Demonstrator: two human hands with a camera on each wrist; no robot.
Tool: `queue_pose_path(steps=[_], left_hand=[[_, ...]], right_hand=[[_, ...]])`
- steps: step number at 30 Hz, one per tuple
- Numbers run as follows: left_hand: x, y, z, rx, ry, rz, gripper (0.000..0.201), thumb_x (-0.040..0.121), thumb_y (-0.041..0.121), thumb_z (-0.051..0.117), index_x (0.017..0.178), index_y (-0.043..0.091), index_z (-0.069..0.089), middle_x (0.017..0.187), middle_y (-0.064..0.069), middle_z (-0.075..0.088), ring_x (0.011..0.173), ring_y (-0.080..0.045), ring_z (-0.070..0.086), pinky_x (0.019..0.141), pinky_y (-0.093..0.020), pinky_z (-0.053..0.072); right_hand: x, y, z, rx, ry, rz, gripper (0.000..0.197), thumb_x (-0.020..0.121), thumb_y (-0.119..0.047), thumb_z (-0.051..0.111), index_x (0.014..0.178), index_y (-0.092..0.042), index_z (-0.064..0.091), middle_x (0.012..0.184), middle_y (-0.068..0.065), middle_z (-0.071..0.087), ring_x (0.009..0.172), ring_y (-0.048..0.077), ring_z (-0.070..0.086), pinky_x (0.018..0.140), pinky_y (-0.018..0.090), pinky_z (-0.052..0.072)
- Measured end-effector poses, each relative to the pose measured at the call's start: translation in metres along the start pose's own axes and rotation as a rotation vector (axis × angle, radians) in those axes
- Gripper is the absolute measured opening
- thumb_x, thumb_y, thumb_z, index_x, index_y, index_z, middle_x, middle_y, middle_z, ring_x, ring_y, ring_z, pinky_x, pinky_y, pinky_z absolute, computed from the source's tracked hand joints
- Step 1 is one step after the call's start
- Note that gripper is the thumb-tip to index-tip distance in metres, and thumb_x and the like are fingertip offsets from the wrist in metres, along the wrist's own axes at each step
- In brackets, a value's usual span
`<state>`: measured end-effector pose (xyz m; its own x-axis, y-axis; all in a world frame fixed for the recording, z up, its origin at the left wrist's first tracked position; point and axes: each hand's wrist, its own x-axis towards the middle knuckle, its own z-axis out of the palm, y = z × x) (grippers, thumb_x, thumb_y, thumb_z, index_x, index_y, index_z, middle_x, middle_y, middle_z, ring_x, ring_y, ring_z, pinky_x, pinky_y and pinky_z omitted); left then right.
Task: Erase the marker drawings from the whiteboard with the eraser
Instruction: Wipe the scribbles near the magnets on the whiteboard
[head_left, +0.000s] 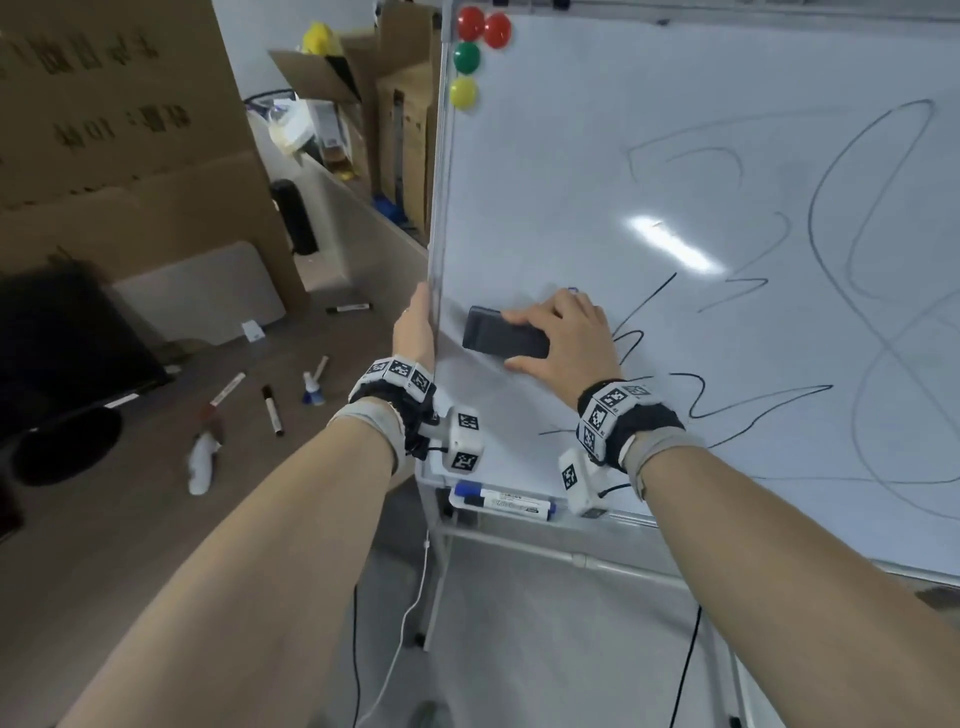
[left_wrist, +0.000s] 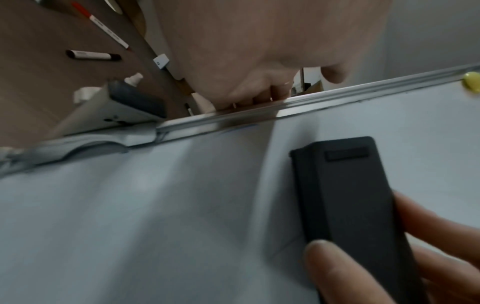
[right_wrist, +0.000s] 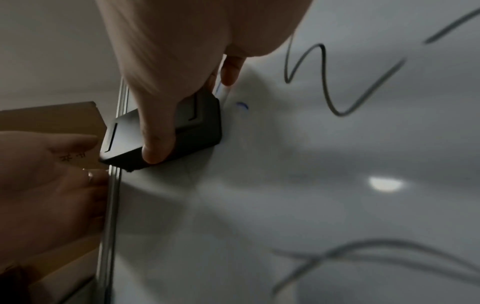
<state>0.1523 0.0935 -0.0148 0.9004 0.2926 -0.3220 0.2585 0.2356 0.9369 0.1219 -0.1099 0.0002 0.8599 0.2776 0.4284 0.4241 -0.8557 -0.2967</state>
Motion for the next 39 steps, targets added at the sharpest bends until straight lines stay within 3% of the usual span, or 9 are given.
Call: queue_pose_path(steps=[4,7,14,23,26,29,33,37,39], left_hand=[[-0.023,-0.025,-0.001,0.019,0.08,-0.005,0.088,0.063,0.069,0.056,0.133,0.017,0.061,0.125,0.002,0.063,0.124,-0.024,0.057,0.113,-0.04,0.039],[-0.039,-0.031,0.005,0.096,0.109,0.043,0.053,0.092,0.049,0.054,0.129,0.012,0.061,0.115,0.0,0.06,0.115,-0.021,0.056,0.101,-0.032,0.041],[-0.043,-0.045,0.011,0.1,0.161,0.06,0.042,0.097,0.045,0.051,0.125,0.014,0.054,0.112,0.002,0.055,0.107,-0.017,0.05,0.093,-0.03,0.035],[-0.052,-0.026,0.005,0.092,0.076,-0.046,0.087,0.084,0.069,0.042,0.149,0.012,0.037,0.131,0.004,0.045,0.131,-0.024,0.047,0.116,-0.048,0.034],[-0.033,-0.039,-0.004,0.06,0.055,-0.075,0.101,0.069,0.084,0.047,0.145,0.019,0.045,0.138,0.005,0.054,0.134,-0.021,0.048,0.117,-0.045,0.034],[-0.026,-0.043,-0.009,0.045,0.05,-0.104,0.116,0.057,0.086,0.044,0.151,0.02,0.039,0.15,0.0,0.048,0.138,-0.025,0.047,0.119,-0.045,0.032],[-0.058,-0.013,0.002,0.105,0.04,-0.099,0.089,0.088,0.074,0.033,0.153,0.013,0.033,0.157,-0.004,0.04,0.143,-0.027,0.04,0.122,-0.044,0.026],[-0.047,-0.009,-0.003,0.263,0.0,-0.132,0.081,0.1,0.064,0.021,0.153,0.004,0.033,0.158,-0.012,0.037,0.144,-0.031,0.038,0.117,-0.033,0.028],[-0.048,-0.007,-0.005,0.307,-0.01,-0.144,0.082,0.1,0.063,0.019,0.151,0.0,0.035,0.157,-0.017,0.038,0.144,-0.034,0.039,0.119,-0.037,0.028]], right_hand=[[-0.041,0.006,0.028,-0.015,-0.125,-0.019,0.057,0.064,-0.048,0.085,0.117,-0.036,0.067,0.1,-0.002,0.053,0.099,0.024,0.048,0.087,0.04,0.038],[-0.08,0.016,0.047,-0.053,-0.202,-0.044,0.055,0.062,-0.049,0.086,0.112,-0.037,0.068,0.096,-0.002,0.052,0.093,0.025,0.048,0.081,0.04,0.038],[-0.112,0.026,0.043,-0.109,-0.208,-0.055,0.056,0.067,-0.054,0.082,0.119,-0.04,0.066,0.095,-0.004,0.056,0.093,0.023,0.049,0.079,0.037,0.033],[-0.016,0.042,-0.069,-0.229,0.251,0.148,0.058,0.078,-0.053,0.072,0.132,-0.043,0.054,0.108,-0.003,0.056,0.1,0.026,0.048,0.084,0.039,0.039],[-0.009,0.039,-0.061,-0.147,0.289,0.197,0.056,0.076,-0.052,0.075,0.127,-0.038,0.058,0.107,0.001,0.054,0.1,0.028,0.047,0.087,0.04,0.04],[-0.03,0.029,-0.024,-0.118,0.137,0.065,0.056,0.067,-0.049,0.083,0.117,-0.032,0.064,0.105,0.004,0.057,0.101,0.031,0.051,0.087,0.043,0.04],[-0.045,0.019,0.001,-0.176,0.01,-0.071,0.054,0.066,-0.053,0.082,0.115,-0.034,0.067,0.099,-0.001,0.058,0.097,0.026,0.053,0.087,0.041,0.037],[-0.004,0.014,-0.026,-0.194,0.168,-0.011,0.055,0.073,-0.054,0.078,0.123,-0.037,0.063,0.104,-0.001,0.059,0.1,0.026,0.051,0.085,0.04,0.034],[0.024,0.005,-0.042,-0.176,0.257,0.077,0.056,0.076,-0.053,0.074,0.128,-0.039,0.058,0.108,0.0,0.056,0.101,0.027,0.05,0.086,0.04,0.035]])
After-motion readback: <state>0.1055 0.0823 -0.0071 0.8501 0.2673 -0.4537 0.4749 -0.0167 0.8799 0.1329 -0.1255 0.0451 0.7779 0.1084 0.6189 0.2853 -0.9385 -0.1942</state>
